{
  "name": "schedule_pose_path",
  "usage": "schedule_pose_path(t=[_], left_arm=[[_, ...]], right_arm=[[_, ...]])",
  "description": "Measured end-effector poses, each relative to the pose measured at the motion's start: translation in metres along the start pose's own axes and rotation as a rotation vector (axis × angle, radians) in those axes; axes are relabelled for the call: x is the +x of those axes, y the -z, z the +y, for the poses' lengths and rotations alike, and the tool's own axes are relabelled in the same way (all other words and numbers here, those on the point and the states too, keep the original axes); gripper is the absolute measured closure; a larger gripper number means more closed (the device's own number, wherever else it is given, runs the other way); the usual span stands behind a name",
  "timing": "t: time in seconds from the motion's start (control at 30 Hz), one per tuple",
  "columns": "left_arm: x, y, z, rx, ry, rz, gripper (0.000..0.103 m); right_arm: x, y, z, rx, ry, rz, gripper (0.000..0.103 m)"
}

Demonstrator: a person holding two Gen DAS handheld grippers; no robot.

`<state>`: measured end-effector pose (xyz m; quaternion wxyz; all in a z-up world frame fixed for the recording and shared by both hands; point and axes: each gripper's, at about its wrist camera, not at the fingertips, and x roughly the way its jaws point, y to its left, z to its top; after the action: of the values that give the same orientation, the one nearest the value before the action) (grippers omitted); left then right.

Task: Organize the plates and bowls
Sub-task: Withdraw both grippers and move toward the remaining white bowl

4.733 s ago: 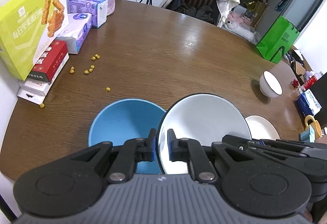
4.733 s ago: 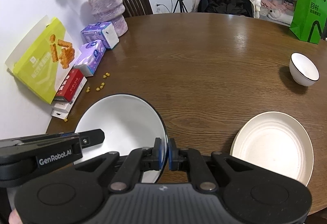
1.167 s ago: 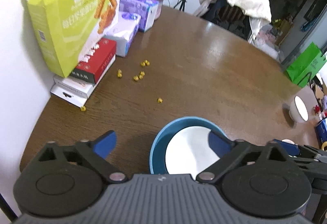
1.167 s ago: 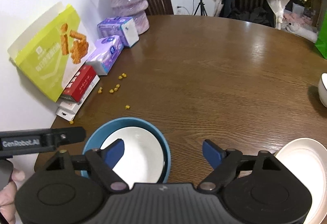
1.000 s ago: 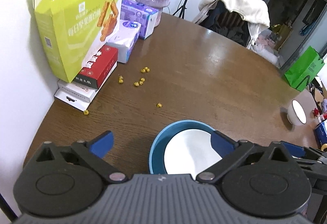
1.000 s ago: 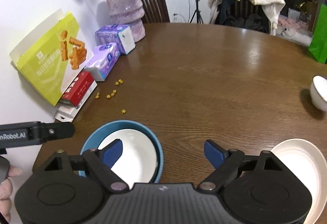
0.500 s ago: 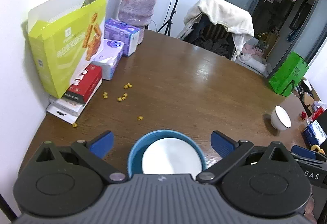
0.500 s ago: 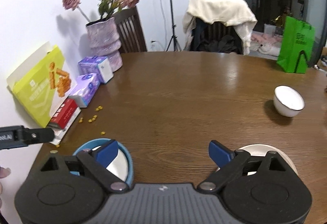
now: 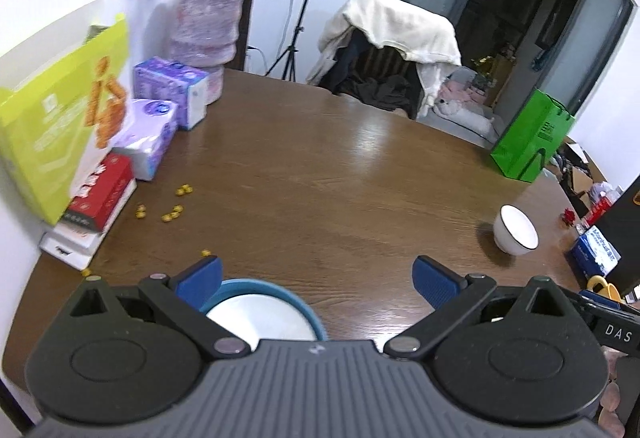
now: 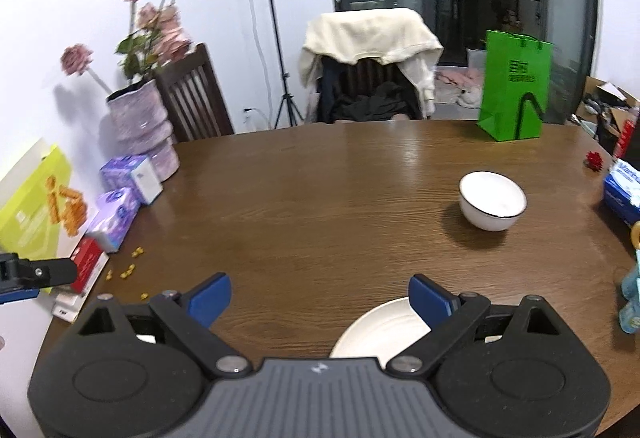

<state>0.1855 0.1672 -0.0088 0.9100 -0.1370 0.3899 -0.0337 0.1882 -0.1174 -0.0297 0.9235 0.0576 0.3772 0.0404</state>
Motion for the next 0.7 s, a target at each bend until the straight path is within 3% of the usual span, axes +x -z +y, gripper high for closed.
schedule_pose_path(t=[0.7], left_arm=[[0.053, -0.015, -0.108, 0.103, 0.081, 0.032, 0.000]], right_arm=[[0.006, -0.022, -0.107, 0.084, 0.096, -0.025, 0.007]])
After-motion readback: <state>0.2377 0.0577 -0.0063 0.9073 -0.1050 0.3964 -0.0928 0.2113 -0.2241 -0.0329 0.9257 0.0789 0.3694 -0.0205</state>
